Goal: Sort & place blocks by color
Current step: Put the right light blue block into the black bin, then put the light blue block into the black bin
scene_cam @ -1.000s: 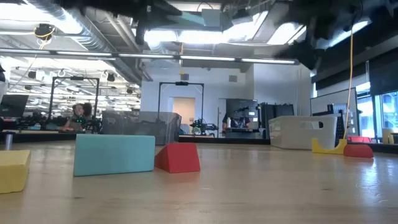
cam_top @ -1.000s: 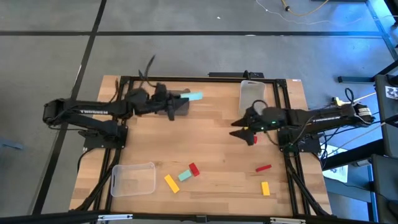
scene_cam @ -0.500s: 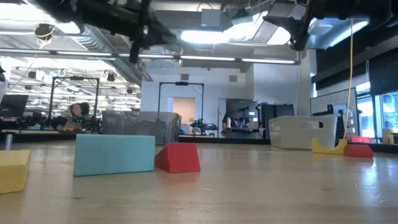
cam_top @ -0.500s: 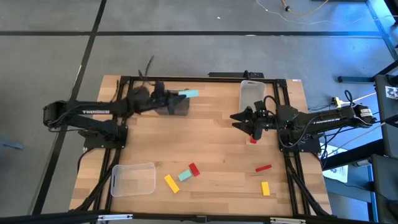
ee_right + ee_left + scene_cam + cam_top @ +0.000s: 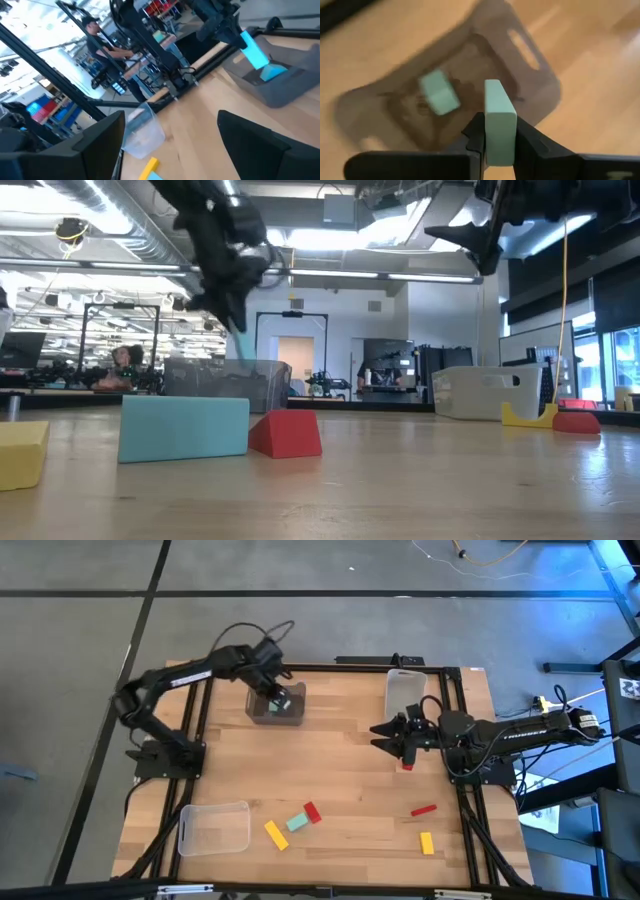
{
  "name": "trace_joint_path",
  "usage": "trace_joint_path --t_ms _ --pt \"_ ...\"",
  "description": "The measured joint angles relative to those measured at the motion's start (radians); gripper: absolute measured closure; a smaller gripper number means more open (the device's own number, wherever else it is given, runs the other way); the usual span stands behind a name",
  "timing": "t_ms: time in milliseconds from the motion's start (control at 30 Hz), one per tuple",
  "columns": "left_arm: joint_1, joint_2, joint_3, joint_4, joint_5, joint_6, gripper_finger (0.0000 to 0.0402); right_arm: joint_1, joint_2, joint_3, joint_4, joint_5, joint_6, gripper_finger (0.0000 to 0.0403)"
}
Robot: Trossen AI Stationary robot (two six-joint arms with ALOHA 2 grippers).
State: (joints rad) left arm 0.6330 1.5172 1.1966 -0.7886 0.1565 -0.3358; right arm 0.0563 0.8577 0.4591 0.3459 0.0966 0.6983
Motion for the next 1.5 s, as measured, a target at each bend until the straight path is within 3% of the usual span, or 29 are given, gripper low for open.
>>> trace_joint_path --t_ms 267,533,733,967,1067,1167,1300,1500 --pt "-0.034 0.129 -0.002 0.008 -0.003 -0.02 0.0351 0.0 0.0 0.0 -0.017 0.0 -0.006 0.0085" --pt "-0.043 0.132 -0.002 0.068 -0.033 -0.005 0.0277 0.0 0.0 0.0 -0.018 -0.001 -0.036 0.0085" --pt "0.02 0.088 -0.002 0.061 0.045 0.006 0.0243 0.0 0.0 0.0 -0.015 -0.001 -0.048 0.0085" --pt "0.026 -0.087 -0.002 0.099 0.061 -0.012 0.0239 0.0 0.0 0.0 -0.013 -0.002 -0.048 0.0085" --pt "-0.07 -0.173 -0.002 0.148 0.021 -0.029 0.0239 0.0 0.0 0.0 -0.014 -0.003 -0.054 0.0085" --pt "-0.228 -0.23 -0.002 0.19 -0.083 -0.069 0.0239 0.0 0.0 0.0 -0.014 -0.003 -0.056 0.0085" --pt "-0.471 -0.241 -0.002 0.208 -0.22 -0.189 0.0238 0.0 0.0 0.0 -0.014 -0.004 -0.057 0.0085" --pt "-0.759 -0.216 -0.004 0.201 -0.317 -0.444 0.0238 0.0 0.0 0.0 -0.015 -0.055 -0.081 0.0085"
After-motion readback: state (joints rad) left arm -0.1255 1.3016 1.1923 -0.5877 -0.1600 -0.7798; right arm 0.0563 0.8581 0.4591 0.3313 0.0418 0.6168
